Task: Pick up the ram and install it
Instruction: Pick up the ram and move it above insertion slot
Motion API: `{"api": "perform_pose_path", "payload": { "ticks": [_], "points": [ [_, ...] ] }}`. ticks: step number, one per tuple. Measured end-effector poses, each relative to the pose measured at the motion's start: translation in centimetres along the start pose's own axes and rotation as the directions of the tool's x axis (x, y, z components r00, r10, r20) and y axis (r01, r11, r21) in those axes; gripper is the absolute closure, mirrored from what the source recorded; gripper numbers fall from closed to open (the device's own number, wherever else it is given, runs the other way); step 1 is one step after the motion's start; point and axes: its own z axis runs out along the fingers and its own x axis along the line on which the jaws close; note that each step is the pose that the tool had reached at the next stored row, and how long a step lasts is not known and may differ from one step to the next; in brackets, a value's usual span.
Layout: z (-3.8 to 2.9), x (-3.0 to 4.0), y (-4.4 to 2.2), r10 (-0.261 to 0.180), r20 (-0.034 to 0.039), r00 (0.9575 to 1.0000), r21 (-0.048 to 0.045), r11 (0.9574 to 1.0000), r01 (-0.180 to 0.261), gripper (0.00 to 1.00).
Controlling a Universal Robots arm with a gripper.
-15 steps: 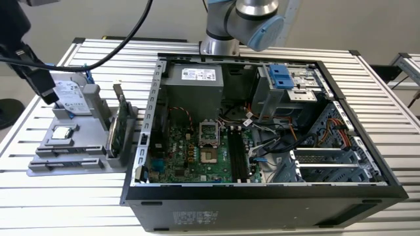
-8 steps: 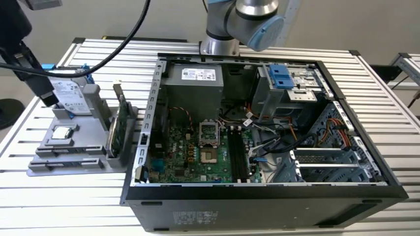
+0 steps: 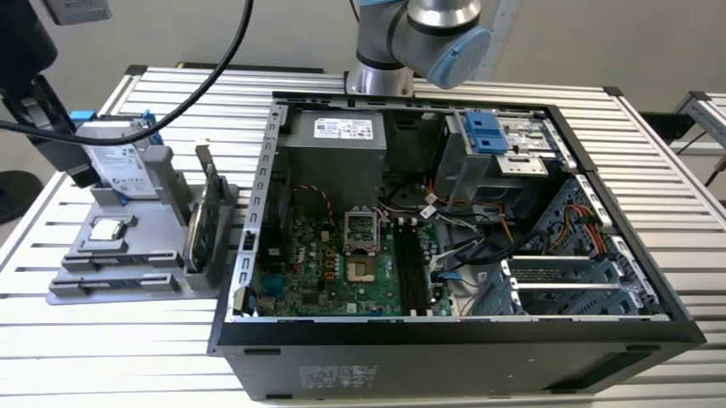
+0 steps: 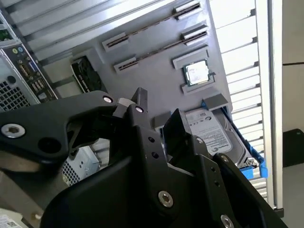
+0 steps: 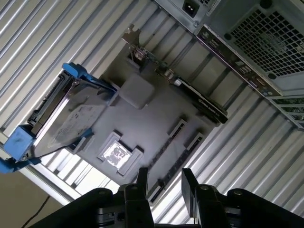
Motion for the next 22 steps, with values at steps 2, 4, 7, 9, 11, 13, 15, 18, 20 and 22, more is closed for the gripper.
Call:
{"api": "perform_pose_path", "payload": {
  "ticks": [2, 4, 7, 9, 11, 13, 15, 18, 20, 22],
  "points": [
    [0.1, 0.01, 0.0, 0.024, 0.001, 0.9997, 0.0013, 0.9997, -0.024, 0.0],
    [0.19, 0.01, -0.01, 0.049, 0.0021, 0.9988, 0.0026, 0.9988, -0.049, 0.0],
    [0.34, 0.02, -0.02, 0.086, 0.0036, 0.9963, 0.0042, 0.9963, -0.086, 0.0],
    [0.43, 0.02, -0.02, 0.11, 0.0046, 0.9939, 0.0053, 0.9939, -0.11, 0.0],
    [0.54, 0.03, -0.02, 0.134, 0.0058, 0.9909, 0.0064, 0.9909, -0.134, 0.0],
    [0.66, 0.04, -0.03, 0.159, 0.007, 0.9873, 0.0076, 0.9873, -0.159, 0.0],
    [0.79, 0.05, -0.04, 0.182, 0.0085, 0.9833, 0.0088, 0.9833, -0.182, 0.0],
    [0.98, 0.07, -0.06, 0.213, 0.0109, 0.977, 0.0106, 0.9769, -0.213, 0.0],
    [1.1, 0.08, -0.08, 0.234, 0.0126, 0.9722, 0.0117, 0.9722, -0.234, 0.0],
    [1.21, 0.09, -0.09, 0.255, 0.0142, 0.9668, 0.0129, 0.9668, -0.255, 0.0]
  ]
}}
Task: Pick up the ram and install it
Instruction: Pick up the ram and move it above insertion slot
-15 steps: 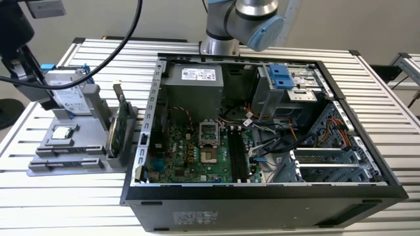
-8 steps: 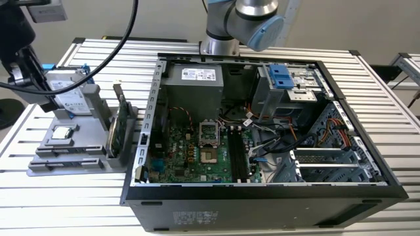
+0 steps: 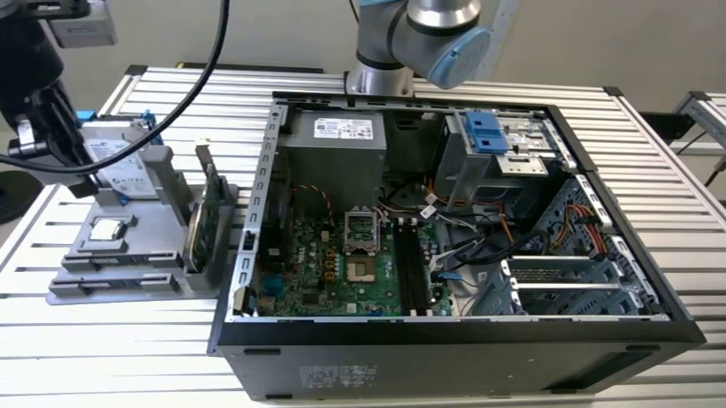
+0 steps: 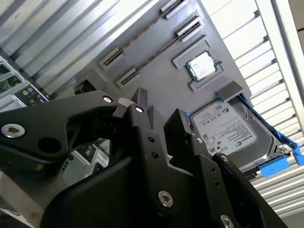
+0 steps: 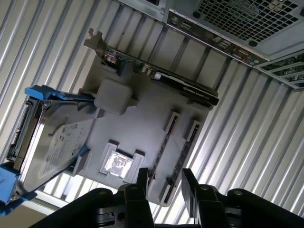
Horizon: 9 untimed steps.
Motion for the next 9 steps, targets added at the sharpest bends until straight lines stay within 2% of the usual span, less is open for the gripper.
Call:
{"api": "perform_pose_path", "payload": {
  "ticks": [5, 9],
  "points": [
    [0.27, 0.02, -0.03, 0.051, 0.0032, 0.9987, 0.003, 0.9987, -0.051, 0.0],
    [0.47, 0.04, -0.05, 0.09, 0.0058, 0.9959, 0.0053, 0.9959, -0.09, 0.0]
  ]
}}
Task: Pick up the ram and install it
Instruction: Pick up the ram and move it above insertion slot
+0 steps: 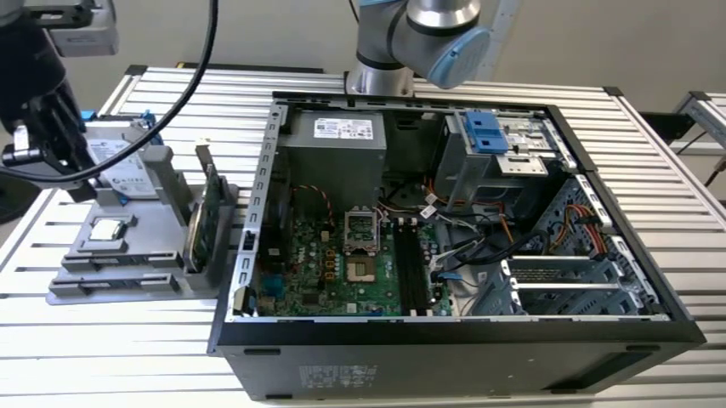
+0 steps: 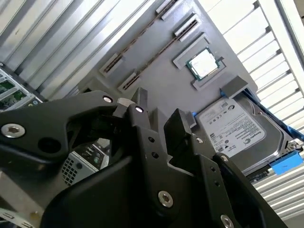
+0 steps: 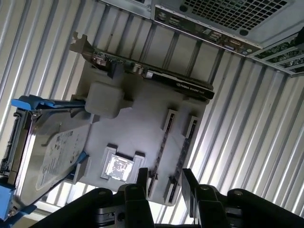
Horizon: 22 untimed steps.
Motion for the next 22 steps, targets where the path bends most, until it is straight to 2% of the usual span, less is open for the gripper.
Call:
{"api": "perform_pose_path", "payload": {
  "ticks": [8, 16, 22],
  "points": [
    [0.41, 0.03, -0.04, 0.075, 0.0052, 0.9972, 0.0046, 0.9972, -0.075, 0.0],
    [0.8, 0.04, -0.07, 0.141, 0.0098, 0.99, 0.0084, 0.99, -0.141, 0.0],
    [1.06, -0.11, -0.16, 0.173, 0.0117, 0.9849, 0.0099, 0.9849, -0.173, 0.0]
  ]
}}
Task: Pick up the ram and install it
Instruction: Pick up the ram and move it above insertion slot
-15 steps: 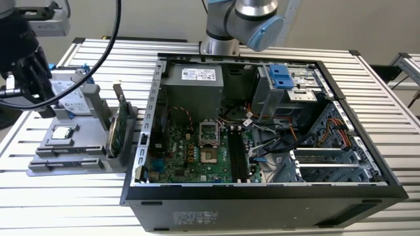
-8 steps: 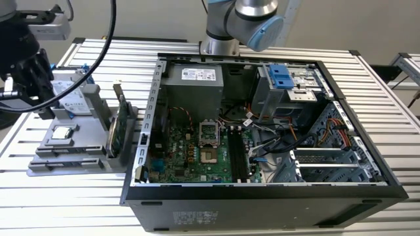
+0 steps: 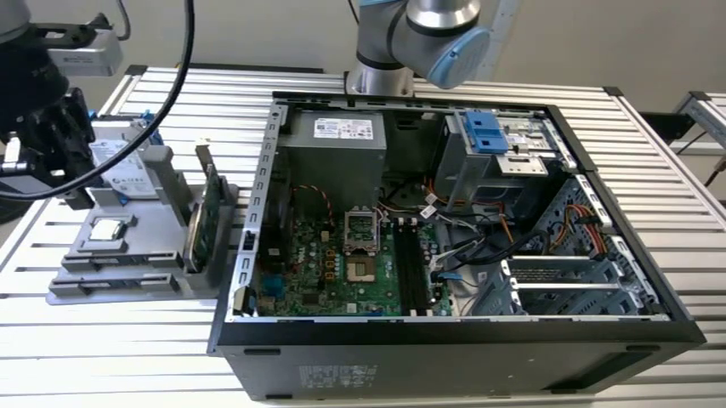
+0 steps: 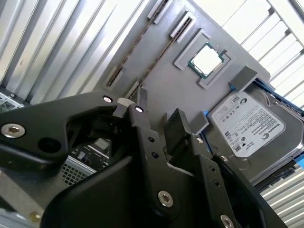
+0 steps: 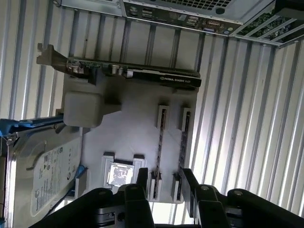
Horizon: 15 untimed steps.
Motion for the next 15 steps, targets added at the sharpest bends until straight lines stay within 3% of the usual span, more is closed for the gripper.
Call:
{"api": "perform_pose_path", "payload": {
  "ticks": [8, 15],
  "points": [
    [0.33, -0.48, -0.11, 0.033, 0.0018, 0.9995, 0.0022, 0.9995, -0.033, 0.0],
    [0.6, -1.87, -0.32, 0.046, 0.0024, 0.999, 0.0029, 0.999, -0.046, 0.0]
  ]
}}
